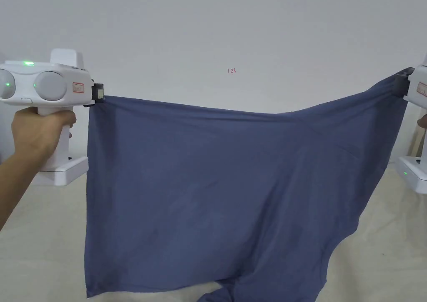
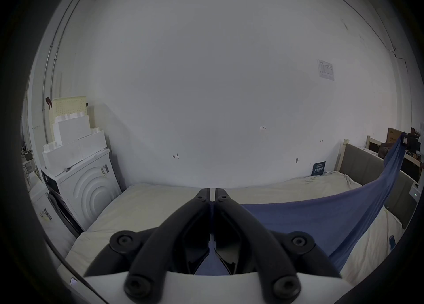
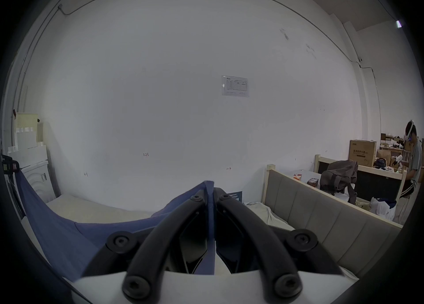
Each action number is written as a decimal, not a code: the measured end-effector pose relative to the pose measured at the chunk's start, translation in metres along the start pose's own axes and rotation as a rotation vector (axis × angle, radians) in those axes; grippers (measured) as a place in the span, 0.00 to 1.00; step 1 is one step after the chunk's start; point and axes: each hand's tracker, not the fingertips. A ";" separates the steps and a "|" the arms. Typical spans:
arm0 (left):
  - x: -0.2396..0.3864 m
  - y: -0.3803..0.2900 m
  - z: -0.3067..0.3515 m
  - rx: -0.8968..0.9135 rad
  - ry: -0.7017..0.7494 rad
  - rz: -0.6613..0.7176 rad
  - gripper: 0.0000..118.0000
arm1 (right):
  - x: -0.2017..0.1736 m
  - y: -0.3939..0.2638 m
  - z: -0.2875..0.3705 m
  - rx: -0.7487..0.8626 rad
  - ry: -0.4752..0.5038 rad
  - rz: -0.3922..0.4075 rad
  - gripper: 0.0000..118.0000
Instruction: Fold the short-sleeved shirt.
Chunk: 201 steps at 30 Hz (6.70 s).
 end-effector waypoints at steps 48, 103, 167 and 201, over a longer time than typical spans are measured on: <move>-0.042 -0.397 0.163 -0.544 -0.055 0.040 0.00 | 0.036 -0.343 0.267 -0.536 0.081 -0.027 0.01; -0.045 -0.440 0.229 -0.497 0.034 0.072 0.99 | 0.068 -0.383 0.318 -0.665 0.054 -0.113 0.88; 0.016 -0.356 0.221 -0.454 -0.074 0.029 0.00 | -0.046 -0.258 0.330 -0.011 0.099 0.079 0.00; -0.027 -0.474 0.226 -0.866 -0.029 0.070 0.13 | -0.044 -0.302 0.330 -0.203 0.106 0.097 0.00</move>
